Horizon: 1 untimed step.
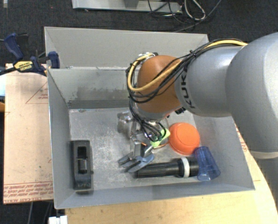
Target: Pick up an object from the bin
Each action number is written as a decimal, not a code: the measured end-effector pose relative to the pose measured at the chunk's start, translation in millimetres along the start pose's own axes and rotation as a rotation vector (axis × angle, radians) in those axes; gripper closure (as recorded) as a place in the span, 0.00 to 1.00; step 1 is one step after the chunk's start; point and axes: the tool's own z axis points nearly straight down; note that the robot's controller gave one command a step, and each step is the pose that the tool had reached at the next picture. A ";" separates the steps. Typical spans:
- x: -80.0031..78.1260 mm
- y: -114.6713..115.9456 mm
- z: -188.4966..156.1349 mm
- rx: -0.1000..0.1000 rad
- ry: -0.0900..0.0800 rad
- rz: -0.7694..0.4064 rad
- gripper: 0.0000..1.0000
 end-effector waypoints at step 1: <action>-7.9 98.3 -38.6 -0.001 -0.006 -0.192 0.00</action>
Offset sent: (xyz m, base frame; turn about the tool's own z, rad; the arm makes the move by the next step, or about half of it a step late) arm -0.0633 -0.0606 0.0201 -0.4173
